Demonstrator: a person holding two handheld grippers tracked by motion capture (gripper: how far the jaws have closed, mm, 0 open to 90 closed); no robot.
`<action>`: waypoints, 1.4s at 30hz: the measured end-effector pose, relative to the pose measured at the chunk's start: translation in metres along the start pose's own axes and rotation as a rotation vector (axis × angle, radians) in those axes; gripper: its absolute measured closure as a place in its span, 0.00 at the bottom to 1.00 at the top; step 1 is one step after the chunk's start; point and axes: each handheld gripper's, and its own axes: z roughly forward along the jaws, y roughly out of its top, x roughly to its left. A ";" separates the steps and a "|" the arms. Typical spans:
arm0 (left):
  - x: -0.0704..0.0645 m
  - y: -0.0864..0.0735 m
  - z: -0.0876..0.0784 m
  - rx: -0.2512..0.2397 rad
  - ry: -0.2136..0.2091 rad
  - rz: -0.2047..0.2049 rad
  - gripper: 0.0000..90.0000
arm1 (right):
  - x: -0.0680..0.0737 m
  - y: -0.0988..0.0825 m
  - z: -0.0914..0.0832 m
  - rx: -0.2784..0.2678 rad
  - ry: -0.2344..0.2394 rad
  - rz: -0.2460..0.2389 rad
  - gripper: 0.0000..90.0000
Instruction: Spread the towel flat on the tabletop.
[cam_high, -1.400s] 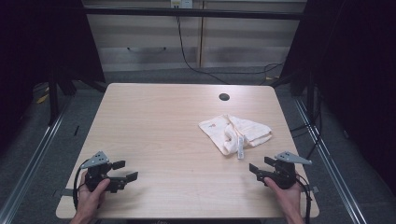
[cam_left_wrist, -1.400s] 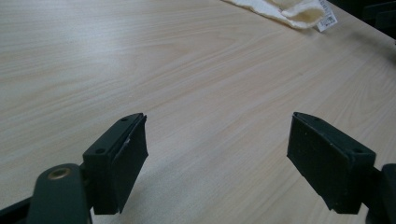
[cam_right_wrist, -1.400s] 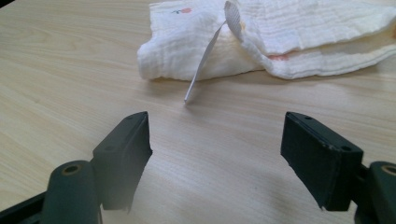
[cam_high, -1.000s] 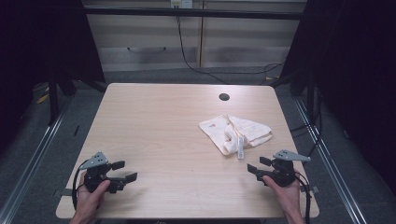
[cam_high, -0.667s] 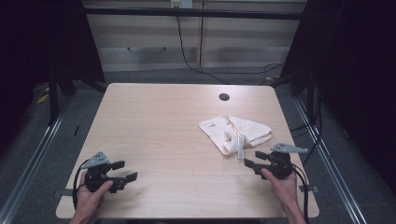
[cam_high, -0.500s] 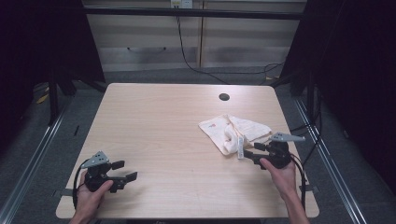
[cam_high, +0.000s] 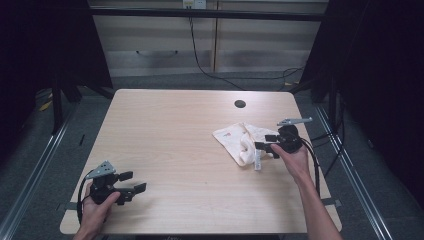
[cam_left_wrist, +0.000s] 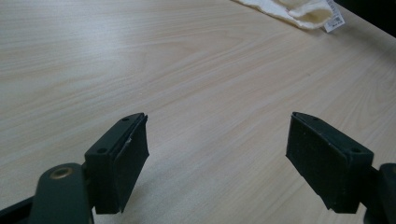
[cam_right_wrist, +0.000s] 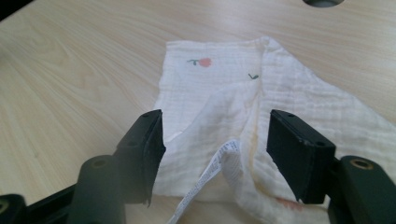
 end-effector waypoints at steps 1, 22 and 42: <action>0.000 0.000 0.000 0.001 0.001 0.004 0.23 | -0.002 0.002 0.003 0.015 -0.011 -0.002 0.41; 0.001 0.000 -0.002 -0.011 0.015 0.002 0.24 | -0.013 -0.008 0.059 0.173 -0.154 -0.039 0.48; 0.000 0.001 0.000 -0.003 0.026 0.010 0.25 | 0.008 -0.028 0.046 0.128 -0.103 -0.003 0.88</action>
